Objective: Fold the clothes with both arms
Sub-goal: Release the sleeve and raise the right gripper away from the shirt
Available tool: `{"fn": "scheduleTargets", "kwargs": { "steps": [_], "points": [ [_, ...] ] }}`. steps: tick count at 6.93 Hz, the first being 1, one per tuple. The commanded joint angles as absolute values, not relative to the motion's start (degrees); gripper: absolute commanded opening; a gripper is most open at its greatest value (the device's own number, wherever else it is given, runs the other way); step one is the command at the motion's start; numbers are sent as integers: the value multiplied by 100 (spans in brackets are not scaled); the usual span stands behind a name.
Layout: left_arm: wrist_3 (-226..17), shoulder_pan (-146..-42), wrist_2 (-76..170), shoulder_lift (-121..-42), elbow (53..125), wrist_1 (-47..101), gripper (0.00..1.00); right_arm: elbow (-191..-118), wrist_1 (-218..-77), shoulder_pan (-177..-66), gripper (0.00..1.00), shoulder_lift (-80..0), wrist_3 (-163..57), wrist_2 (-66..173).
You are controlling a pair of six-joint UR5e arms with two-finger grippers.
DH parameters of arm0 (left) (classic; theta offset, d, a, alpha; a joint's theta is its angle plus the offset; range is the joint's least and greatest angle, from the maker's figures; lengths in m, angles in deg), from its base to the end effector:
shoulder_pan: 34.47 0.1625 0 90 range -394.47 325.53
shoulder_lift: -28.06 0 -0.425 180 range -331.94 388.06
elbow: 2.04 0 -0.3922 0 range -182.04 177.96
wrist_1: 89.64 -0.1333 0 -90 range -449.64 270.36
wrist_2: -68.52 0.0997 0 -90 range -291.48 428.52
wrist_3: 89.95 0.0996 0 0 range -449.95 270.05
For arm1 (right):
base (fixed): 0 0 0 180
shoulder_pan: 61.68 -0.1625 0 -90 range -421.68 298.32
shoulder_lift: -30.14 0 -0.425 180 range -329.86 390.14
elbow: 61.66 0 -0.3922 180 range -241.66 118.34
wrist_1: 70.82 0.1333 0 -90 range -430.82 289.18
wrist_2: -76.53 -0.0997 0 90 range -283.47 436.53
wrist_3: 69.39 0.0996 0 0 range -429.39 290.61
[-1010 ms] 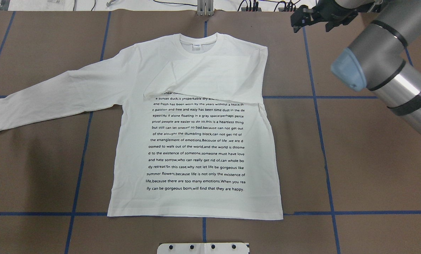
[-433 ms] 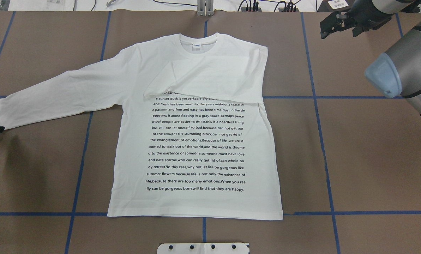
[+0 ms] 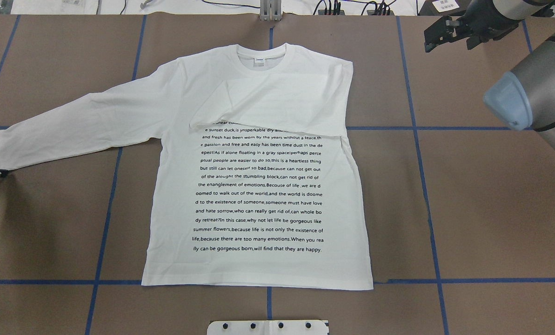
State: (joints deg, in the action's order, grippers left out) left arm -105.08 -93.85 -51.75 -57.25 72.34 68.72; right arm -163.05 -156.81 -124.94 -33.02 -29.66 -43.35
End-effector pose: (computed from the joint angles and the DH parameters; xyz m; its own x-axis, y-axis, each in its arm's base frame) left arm 0.1647 -0.4414 0.7056 0.6220 0.5859 -0.5194 -0.1845 0.7544 0.6300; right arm -0.2096 -0.6019 0.2959 0.6925 -0.1075 0.7133 -0.1424 0.9490 0.2813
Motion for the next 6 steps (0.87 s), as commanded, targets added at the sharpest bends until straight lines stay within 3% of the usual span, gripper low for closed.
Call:
{"fn": "scheduleTargets", "kwargs": {
  "steps": [1, 3, 6],
  "points": [
    [-10507, -9380, -5172, -5711, 7240, 6883, 0, -16335, -15678, -12496, 100, -3305, -2966, -4335],
    [-10489, -9389, -5181, -5694, 7284, 6909, 0, -16370, -15686, -12487, 100, -3314, -2966, -4335],
    [-10585, -9546, -5225, -5790, 8176, 6857, 0, -16387, -15686, -12487, 100, -3322, -2958, -4335]
  ]
}}
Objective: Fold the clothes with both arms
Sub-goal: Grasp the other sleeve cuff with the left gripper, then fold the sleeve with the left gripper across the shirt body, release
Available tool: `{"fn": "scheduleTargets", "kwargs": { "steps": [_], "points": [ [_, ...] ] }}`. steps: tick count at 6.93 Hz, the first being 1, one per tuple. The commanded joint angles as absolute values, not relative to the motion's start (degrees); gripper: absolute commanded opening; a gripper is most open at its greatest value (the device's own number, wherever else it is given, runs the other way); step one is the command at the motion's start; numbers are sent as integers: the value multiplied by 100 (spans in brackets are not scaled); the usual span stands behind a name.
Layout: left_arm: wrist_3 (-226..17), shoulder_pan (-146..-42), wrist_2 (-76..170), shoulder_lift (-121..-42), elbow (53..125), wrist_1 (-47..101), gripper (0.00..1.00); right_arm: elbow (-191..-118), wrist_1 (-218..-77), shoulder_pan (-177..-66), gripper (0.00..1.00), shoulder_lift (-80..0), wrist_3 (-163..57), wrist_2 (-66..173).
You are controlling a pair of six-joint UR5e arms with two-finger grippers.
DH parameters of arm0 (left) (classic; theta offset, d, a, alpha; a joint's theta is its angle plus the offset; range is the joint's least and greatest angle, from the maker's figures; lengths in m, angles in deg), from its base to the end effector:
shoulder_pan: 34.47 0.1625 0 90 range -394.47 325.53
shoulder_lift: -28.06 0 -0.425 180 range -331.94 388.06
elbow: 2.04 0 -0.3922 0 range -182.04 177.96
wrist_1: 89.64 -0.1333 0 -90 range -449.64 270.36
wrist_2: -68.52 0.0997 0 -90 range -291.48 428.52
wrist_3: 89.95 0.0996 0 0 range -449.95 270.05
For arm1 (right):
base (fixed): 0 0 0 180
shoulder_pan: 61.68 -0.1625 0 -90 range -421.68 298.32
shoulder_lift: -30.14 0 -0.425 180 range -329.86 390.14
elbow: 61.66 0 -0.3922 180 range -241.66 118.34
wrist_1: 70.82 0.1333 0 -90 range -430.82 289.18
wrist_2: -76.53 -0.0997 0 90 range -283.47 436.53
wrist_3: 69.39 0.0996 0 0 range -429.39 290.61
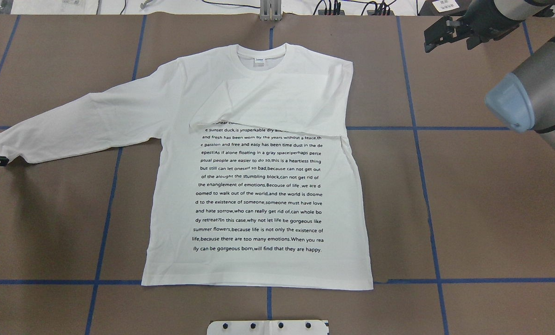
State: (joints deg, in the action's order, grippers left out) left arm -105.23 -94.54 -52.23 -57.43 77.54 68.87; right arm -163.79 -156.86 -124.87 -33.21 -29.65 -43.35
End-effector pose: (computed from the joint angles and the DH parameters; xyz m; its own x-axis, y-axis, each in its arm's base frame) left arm 0.1649 -0.4515 0.6578 0.5985 0.6220 -0.5049 -0.1436 0.7033 0.6962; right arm -0.2087 -0.5984 0.2925 0.6896 -0.1137 0.7152 -0.1425 0.9470 0.2880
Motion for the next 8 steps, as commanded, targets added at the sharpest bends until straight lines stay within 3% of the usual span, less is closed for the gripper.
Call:
{"fn": "scheduleTargets", "kwargs": {
  "steps": [1, 2, 6, 8],
  "points": [
    [-10830, -9721, -5233, -5990, 8433, 6831, 0, -16405, -15695, -12487, 100, -3357, -2958, -4335],
    [-11415, -9740, -5242, -6297, 8601, 6639, 0, -16405, -15695, -12487, 100, -3384, -2958, -4335],
    [-13575, -9627, -5190, -8773, 8901, 4521, 0, -16405, -15686, -12487, 100, -3402, -2949, -4327],
    [-14746, -8884, -4771, -9539, 8762, 4431, 0, -16405, -15686, -12487, 100, -3402, -2931, -4327]
  ]
}}
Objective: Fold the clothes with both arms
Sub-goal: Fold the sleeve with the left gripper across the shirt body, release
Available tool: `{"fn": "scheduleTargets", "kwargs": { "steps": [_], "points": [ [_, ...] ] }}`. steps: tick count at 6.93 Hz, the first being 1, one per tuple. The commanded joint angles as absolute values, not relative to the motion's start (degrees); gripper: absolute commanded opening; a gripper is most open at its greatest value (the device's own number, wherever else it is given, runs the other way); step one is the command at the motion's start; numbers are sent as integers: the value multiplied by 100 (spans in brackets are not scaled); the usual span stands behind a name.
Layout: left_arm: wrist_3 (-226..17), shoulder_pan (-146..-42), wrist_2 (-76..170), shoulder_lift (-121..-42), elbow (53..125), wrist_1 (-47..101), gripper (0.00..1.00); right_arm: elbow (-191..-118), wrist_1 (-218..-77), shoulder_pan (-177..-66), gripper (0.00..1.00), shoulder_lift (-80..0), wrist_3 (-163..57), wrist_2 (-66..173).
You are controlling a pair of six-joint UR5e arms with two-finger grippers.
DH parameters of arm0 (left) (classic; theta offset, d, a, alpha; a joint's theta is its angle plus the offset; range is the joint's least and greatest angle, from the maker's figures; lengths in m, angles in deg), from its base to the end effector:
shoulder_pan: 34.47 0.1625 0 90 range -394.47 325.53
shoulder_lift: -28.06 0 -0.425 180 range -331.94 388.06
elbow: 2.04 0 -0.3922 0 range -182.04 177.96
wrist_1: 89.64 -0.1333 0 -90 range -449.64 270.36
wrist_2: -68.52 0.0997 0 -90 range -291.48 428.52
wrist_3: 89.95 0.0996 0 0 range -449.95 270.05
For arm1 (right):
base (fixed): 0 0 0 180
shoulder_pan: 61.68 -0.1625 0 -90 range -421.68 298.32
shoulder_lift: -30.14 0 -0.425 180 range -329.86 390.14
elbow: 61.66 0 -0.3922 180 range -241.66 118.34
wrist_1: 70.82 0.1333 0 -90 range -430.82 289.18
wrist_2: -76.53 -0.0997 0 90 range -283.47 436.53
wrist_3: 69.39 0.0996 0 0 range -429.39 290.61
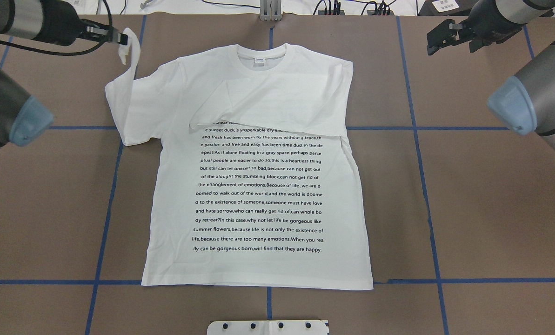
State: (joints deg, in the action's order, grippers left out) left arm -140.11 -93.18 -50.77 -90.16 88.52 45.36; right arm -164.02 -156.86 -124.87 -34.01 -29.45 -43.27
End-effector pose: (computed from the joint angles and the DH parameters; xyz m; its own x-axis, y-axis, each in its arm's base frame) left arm 0.2684 -0.6045 0.2767 0.4326 0.3641 -0.8248 0.2920 0.8090 0.5102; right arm -0.2073 -0.5960 0.2995 0.6930 -0.1037 0.7134 -0.1443 0.9496 0.2783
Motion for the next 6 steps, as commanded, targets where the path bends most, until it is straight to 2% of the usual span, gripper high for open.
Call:
{"fn": "scheduleTargets", "kwargs": {
  "steps": [1, 4, 5, 6],
  "points": [
    [-15161, -8444, -4245, -9926, 8708, 4135, 0, -16405, -15686, -12487, 100, -3402, -2923, -4327],
    [-15841, -7196, -3013, -11096, 7613, 4053, 0, -16414, -15678, -12487, 100, -3402, -2879, -4327],
    [-15859, -6878, -2897, -11264, 7392, 4096, 4, -16405, -15678, -12487, 100, -3402, -2878, -4327],
    [-15842, -6675, -2887, -11266, 7398, 4245, 99, -16414, -15678, -12487, 100, -3402, -2870, -4327]
  ]
}}
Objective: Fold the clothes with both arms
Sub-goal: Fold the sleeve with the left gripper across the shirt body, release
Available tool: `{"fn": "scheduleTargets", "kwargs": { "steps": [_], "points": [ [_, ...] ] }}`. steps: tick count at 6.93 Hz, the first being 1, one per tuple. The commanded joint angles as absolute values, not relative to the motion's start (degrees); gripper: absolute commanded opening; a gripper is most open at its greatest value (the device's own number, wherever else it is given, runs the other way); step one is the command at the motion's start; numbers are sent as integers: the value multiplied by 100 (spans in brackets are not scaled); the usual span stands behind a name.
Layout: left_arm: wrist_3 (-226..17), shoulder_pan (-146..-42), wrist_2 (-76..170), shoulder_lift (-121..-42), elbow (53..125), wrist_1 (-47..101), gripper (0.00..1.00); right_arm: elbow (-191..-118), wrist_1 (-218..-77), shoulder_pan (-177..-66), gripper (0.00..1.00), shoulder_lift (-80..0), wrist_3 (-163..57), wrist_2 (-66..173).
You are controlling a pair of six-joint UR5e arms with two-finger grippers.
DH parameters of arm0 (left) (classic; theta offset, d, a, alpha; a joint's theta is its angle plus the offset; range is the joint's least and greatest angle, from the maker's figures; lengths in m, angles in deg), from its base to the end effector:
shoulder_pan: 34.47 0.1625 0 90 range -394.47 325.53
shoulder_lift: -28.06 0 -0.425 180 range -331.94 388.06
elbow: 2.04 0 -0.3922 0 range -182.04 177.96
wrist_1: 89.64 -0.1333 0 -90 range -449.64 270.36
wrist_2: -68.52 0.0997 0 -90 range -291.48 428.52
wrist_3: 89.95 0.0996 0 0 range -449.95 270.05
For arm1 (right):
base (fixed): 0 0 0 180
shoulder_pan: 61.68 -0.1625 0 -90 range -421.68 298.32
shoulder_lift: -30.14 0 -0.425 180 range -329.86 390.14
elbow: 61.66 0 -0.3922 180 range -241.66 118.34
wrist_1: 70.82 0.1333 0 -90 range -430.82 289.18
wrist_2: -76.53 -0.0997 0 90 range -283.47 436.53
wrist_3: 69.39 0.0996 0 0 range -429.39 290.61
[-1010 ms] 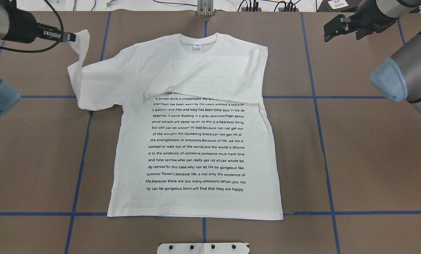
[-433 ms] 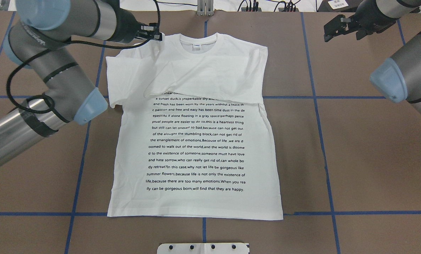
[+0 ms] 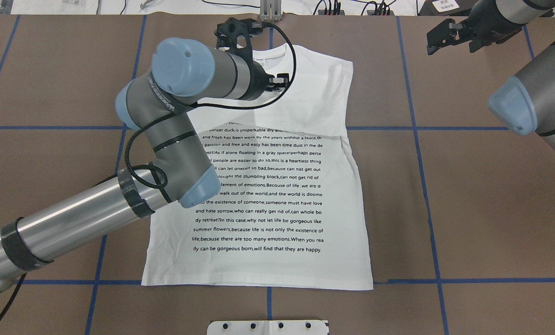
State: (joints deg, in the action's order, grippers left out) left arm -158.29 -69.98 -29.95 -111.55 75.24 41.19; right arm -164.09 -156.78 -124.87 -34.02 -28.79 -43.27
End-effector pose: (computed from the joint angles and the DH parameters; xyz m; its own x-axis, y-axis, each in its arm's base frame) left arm 0.5455 -0.5350 0.1260 0.3297 0.2132 -0.9197 0.3612 0.8716 0.3315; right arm -0.2071 -0.5957 0.2989 0.6905 -0.0943 0.7171 -0.1526 0.9501 0.2719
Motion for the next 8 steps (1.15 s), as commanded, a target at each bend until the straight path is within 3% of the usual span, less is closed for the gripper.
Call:
{"fn": "scheduleTargets", "kwargs": {
  "steps": [1, 3, 6, 8],
  "points": [
    [-15764, -6647, -2878, -11274, 7520, 4229, 100, -16440, -15678, -12478, 100, -3402, -2817, -4327],
    [-14994, -6673, -3358, -11022, 8464, 2770, 100, -17034, -15678, -12129, 100, -3663, -2117, -4309],
    [-14577, -6691, -3396, -8997, 10907, 1733, 100, -18588, -15669, -10298, 100, -4716, -99, -2963],
    [-14751, -6525, -3353, -7599, 11728, 2186, 100, -19433, -15669, -8358, 100, -5594, 1280, -1314]
  ]
}}
